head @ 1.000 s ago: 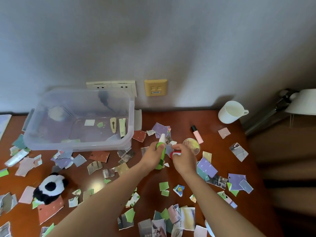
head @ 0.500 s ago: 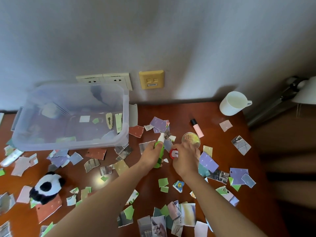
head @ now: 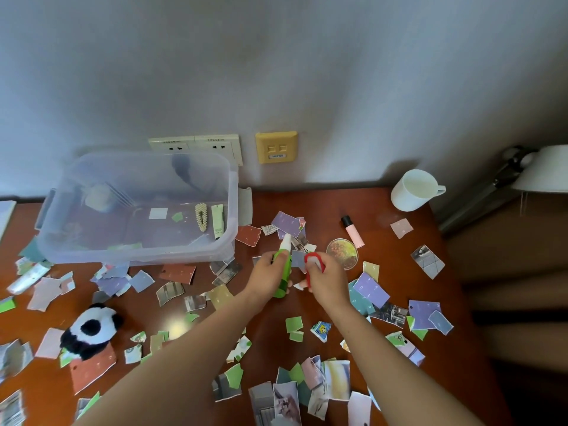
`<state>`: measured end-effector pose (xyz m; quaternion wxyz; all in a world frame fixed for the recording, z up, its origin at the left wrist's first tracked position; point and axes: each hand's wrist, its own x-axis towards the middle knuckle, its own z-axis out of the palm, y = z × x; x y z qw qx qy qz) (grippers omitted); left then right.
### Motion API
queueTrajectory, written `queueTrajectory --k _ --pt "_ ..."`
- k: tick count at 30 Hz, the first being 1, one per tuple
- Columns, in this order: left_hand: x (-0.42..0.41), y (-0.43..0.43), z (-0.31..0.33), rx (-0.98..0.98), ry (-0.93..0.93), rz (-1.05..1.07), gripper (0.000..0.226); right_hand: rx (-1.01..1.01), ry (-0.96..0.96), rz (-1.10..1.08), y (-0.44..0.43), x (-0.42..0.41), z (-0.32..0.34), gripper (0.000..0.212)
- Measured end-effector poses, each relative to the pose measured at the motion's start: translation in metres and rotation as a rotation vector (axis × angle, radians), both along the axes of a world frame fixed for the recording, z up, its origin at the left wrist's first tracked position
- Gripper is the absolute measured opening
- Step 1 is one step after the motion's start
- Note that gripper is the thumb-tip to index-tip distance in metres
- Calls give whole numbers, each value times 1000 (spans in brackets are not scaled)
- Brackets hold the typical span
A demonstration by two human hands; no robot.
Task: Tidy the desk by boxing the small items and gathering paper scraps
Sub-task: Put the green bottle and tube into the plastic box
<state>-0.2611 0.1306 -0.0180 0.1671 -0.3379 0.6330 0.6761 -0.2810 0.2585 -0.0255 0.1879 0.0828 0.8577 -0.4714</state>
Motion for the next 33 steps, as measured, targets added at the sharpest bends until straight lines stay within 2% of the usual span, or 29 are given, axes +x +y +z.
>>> queueTrajectory --k 2,8,12,17,20,22,25,31,33 --pt "5 -3 12 -6 50 4 28 -117 -38 -39 -6 2 14 16" --pt "26 -15 57 2 180 57 24 -237 10 -85 -26 13 57 16" --pt "40 -30 87 -12 258 86 25 -235 47 -71 -49 19 75 26" --pt "49 -63 114 -20 317 184 28 -302 115 -50 -85 25 108 21" --pt "51 -87 125 -19 326 249 32 -345 128 -21 -110 28 123 18" --pt "50 -105 130 -92 313 243 33 -374 138 6 -128 27 131 18" --pt "45 -132 134 -136 303 232 32 -441 65 40 -156 21 141 16" --pt "17 -186 120 -98 210 243 26 -389 -45 91 -206 -8 139 19" --pt "4 -200 103 -88 137 234 42 -367 -123 108 -218 -19 130 19"
